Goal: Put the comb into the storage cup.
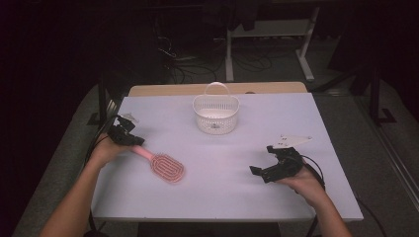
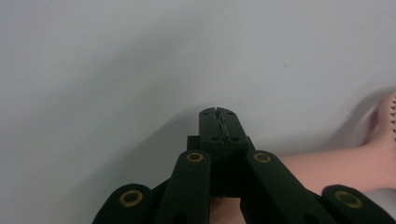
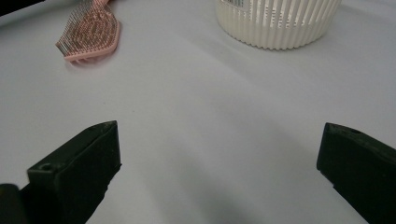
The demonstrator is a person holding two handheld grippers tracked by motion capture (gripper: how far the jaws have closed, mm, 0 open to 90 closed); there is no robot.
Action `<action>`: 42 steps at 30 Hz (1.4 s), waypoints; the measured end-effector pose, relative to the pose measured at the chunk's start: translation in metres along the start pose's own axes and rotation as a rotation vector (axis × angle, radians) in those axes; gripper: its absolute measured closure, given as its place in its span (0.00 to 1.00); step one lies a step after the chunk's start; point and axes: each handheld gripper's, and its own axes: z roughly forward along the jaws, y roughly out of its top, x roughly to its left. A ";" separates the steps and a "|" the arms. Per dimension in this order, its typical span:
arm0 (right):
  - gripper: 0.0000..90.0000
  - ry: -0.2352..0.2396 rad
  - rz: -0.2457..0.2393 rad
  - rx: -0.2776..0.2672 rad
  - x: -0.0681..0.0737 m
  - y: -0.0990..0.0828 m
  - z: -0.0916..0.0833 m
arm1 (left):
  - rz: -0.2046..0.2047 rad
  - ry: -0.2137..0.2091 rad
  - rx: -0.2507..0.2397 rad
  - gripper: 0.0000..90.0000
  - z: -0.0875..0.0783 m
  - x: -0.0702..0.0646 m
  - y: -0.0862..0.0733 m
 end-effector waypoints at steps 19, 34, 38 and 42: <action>0.00 0.002 -0.004 0.003 0.002 0.001 0.001 | -0.026 -0.021 -0.025 1.00 -0.019 -0.015 -0.043; 0.00 0.003 -0.011 0.002 0.003 0.002 0.001 | -0.034 -0.048 -0.036 1.00 -0.033 -0.032 -0.075; 0.00 0.002 -0.012 0.003 0.003 0.002 0.001 | -0.023 -0.057 -0.037 1.00 -0.037 -0.039 -0.081; 0.00 0.001 -0.012 0.003 0.003 0.002 0.001 | -0.019 -0.064 -0.041 1.00 -0.040 -0.047 -0.088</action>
